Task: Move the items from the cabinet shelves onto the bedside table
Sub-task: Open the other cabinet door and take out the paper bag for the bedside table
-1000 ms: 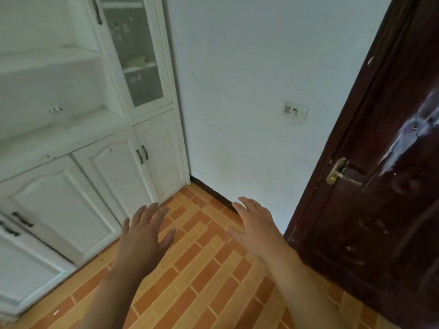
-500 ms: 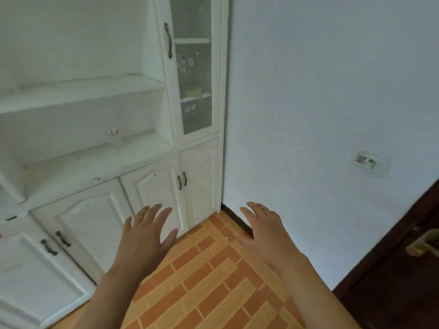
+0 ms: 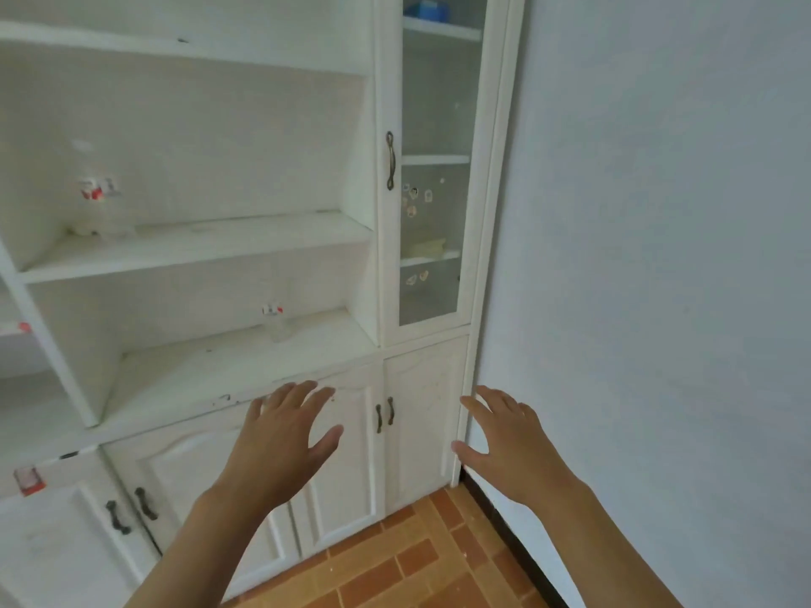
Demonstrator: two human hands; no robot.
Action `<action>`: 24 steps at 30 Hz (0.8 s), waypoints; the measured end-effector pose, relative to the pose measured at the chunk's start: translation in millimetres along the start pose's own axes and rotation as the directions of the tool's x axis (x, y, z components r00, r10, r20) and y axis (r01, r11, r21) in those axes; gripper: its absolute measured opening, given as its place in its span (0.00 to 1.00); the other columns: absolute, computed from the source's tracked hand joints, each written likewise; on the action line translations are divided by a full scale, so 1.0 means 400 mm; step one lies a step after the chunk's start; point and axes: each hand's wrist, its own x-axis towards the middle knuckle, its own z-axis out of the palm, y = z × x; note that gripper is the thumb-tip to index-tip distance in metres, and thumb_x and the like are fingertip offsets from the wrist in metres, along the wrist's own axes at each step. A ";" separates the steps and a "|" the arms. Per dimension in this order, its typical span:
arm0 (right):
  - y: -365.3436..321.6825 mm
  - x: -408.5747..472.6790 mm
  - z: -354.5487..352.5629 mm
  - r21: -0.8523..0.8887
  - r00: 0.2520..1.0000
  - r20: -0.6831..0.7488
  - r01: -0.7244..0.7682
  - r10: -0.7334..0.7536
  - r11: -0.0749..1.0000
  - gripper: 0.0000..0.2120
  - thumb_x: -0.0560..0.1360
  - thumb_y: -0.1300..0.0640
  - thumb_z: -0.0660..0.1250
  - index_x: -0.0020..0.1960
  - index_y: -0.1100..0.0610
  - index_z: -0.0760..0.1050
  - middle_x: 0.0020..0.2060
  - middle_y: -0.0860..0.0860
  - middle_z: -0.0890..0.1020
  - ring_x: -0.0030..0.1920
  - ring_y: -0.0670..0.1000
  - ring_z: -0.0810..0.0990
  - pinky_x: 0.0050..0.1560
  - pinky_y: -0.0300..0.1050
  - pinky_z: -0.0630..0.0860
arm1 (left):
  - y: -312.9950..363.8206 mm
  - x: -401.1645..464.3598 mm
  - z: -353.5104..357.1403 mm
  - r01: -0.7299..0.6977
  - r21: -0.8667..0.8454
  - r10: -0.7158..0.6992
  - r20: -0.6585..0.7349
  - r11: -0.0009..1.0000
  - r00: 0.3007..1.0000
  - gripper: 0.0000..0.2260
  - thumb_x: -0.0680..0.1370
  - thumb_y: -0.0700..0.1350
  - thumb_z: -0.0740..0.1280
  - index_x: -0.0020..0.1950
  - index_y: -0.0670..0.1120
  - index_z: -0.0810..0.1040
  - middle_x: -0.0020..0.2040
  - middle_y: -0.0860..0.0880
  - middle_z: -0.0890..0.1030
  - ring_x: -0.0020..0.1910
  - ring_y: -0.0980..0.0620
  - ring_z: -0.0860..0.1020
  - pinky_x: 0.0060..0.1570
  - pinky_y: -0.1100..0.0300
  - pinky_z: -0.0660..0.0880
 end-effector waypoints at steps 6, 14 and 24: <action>0.124 0.228 -0.105 0.014 0.993 -0.060 0.098 -0.097 0.995 0.34 0.81 0.30 0.55 0.83 0.43 0.56 0.84 0.45 0.54 0.83 0.49 0.52 0.83 0.56 0.52 | 0.051 0.223 -0.015 0.046 0.021 -0.044 -0.057 0.999 0.997 0.34 0.77 0.71 0.48 0.78 0.58 0.68 0.78 0.54 0.70 0.78 0.49 0.66 0.75 0.44 0.65; 0.235 0.473 -0.195 -0.005 0.974 -0.105 0.203 -0.202 0.979 0.34 0.81 0.31 0.56 0.82 0.45 0.60 0.82 0.46 0.60 0.82 0.50 0.56 0.81 0.58 0.55 | 0.117 0.439 -0.033 0.075 0.045 -0.070 -0.102 0.996 0.992 0.35 0.76 0.71 0.47 0.79 0.58 0.66 0.78 0.54 0.69 0.78 0.50 0.65 0.76 0.45 0.64; 0.221 0.714 -0.248 0.005 0.952 -0.159 0.266 -0.261 0.964 0.33 0.81 0.31 0.57 0.82 0.42 0.58 0.82 0.45 0.59 0.82 0.48 0.56 0.82 0.56 0.53 | 0.048 0.685 -0.002 0.076 0.012 -0.073 -0.159 0.997 0.985 0.35 0.76 0.71 0.47 0.79 0.59 0.67 0.78 0.55 0.69 0.78 0.52 0.64 0.76 0.47 0.63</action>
